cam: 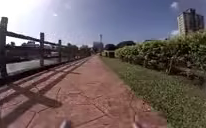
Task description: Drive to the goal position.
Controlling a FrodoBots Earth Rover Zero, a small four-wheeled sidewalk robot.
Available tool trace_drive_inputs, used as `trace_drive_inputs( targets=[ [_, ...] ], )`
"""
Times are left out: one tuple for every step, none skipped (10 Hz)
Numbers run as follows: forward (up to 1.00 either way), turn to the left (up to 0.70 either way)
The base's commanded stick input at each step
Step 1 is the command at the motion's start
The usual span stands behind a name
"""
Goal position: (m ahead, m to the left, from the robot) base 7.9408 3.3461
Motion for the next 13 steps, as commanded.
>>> trace_drive_inputs(
  targets=[
    [0.5,0.0],
    [0.5,0.0],
    [0.5,0.0],
    [0.5,0.0],
    [0.5,0.0],
    [0.5,0.26],
    [0.5,0.5],
    [0.5,0.5],
    [0.5,0.0],
    [0.5,0.08],
    [0.5,0.0],
    [0.5,0.0],
    [0.5,0.0]
  ],
)
